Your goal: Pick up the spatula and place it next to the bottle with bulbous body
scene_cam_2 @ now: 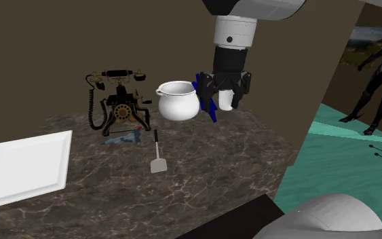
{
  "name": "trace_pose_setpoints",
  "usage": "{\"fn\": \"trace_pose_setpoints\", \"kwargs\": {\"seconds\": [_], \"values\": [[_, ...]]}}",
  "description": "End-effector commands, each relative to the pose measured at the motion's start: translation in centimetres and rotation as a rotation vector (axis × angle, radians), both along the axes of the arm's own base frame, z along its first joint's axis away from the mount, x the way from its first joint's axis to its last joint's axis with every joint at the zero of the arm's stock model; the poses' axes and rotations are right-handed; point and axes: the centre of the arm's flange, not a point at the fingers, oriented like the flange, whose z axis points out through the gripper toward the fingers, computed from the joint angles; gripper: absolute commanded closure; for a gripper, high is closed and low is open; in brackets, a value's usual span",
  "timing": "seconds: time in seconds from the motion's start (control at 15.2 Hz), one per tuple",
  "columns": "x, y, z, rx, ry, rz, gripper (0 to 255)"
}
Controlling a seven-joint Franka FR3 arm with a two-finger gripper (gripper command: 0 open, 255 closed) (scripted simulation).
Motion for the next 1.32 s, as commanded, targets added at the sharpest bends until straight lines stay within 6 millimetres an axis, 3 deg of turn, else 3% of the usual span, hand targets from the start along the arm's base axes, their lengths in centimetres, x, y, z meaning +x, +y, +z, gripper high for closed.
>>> {"fn": "trace_pose_setpoints", "kwargs": {"seconds": [0.0,1.25], "values": [[0.0,0.0,0.0,0.000,0.000,0.000,0],[15.4,12.3,-15.4,-0.064,-0.042,-0.133,0]]}}
